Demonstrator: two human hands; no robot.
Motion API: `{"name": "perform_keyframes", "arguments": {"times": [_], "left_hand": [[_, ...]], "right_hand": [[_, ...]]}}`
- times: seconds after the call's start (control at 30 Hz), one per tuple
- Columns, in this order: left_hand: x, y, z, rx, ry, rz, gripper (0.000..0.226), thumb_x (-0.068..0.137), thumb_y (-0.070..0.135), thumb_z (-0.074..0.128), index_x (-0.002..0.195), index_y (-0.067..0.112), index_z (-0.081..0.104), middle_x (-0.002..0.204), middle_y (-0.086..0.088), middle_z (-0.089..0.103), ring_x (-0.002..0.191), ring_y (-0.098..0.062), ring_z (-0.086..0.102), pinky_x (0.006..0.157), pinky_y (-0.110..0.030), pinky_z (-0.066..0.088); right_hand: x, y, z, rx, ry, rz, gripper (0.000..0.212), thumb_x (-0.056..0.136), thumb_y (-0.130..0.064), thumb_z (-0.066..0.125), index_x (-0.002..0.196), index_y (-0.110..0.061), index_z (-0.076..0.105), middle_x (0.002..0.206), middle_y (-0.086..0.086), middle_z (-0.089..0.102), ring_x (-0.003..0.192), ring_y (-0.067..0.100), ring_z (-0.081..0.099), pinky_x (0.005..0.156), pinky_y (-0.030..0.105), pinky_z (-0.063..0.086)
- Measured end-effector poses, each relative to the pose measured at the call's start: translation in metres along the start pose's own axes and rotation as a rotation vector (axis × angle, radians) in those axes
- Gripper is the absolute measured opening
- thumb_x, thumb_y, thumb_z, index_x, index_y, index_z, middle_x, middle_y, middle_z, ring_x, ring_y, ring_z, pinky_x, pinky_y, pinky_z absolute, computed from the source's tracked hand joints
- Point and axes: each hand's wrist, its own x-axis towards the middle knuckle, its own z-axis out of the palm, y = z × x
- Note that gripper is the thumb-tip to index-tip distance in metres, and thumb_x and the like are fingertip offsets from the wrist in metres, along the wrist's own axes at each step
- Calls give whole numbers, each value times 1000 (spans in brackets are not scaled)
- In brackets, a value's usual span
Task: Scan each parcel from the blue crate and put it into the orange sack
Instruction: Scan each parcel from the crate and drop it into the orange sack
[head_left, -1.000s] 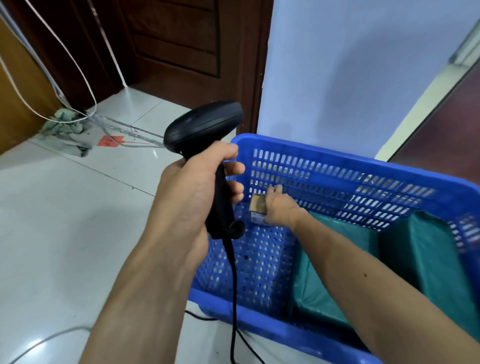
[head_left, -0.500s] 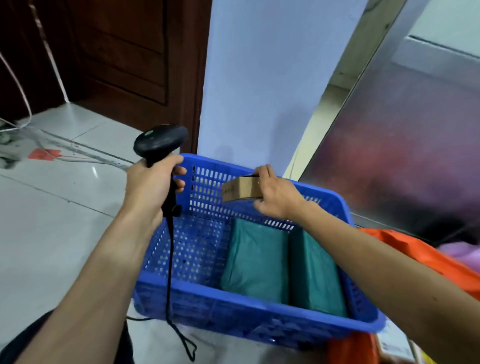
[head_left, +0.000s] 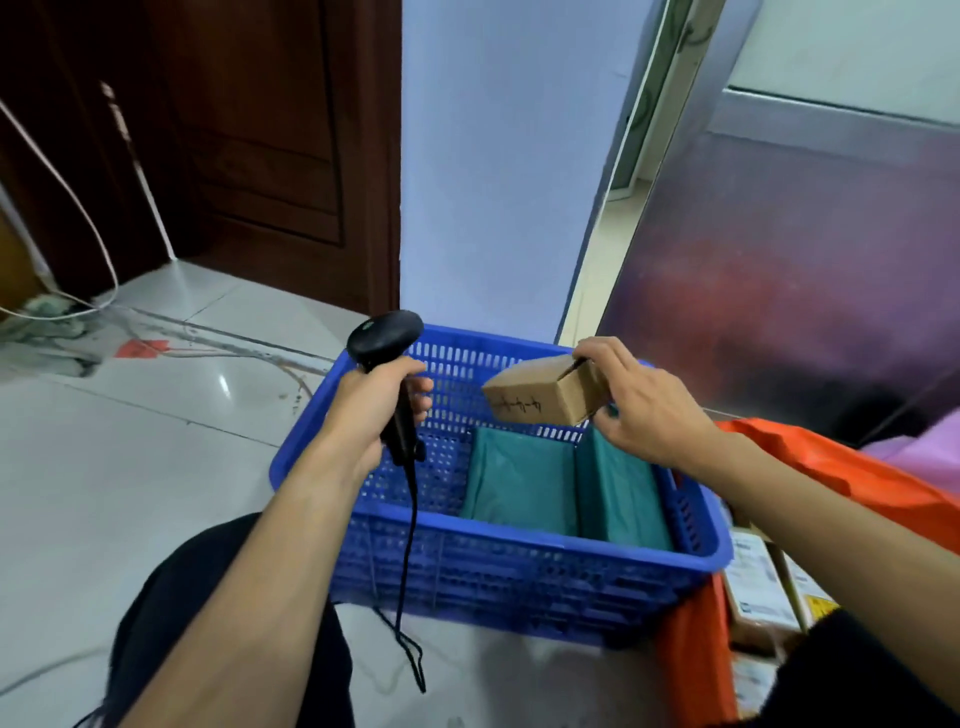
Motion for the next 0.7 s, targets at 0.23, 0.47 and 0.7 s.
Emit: {"name": "perform_keyframes", "arguments": {"times": [0.23,0.47,0.7], "left_hand": [[-24,-8,11,17,-43,-20,11,98,13,68,88,8,66,64,-5,68,43,-13,50,47,-26,47],[-23,-16,9,196,16,27,19,97,24,74,105,7,71,76,-6,73,48,-14,52,48,-27,48],[-26,-16,13,122,-38,63,15,98,17,72,108,6,71,77,-8,73,51,-15,55,53,-30,50]], "right_hand": [[-50,-34,10,279,322,154,73,79,-5,73,139,-27,39,151,-10,42,74,27,62,56,45,53],[-81,-59,14,366,268,153,72,81,-16,77,138,-34,36,127,-9,60,75,19,63,62,39,53],[-71,-48,-4,1502,126,799,28,98,-35,63,120,-18,60,105,12,75,54,29,64,52,32,54]]}}
